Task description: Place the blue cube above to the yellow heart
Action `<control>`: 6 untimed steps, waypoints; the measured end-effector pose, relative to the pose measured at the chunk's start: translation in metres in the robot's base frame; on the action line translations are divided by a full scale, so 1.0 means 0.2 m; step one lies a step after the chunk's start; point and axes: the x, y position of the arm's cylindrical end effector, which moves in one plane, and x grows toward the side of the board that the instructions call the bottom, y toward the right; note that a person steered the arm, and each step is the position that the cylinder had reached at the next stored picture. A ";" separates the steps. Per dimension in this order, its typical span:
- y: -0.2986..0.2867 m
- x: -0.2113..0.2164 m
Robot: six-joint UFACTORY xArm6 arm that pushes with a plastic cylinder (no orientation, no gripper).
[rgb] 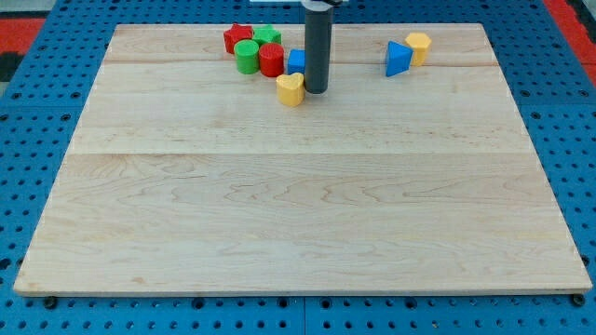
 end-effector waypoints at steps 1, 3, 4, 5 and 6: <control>0.15 0.01; 0.18 -0.28; 0.11 -0.33; -0.03 -0.35; -0.04 -0.31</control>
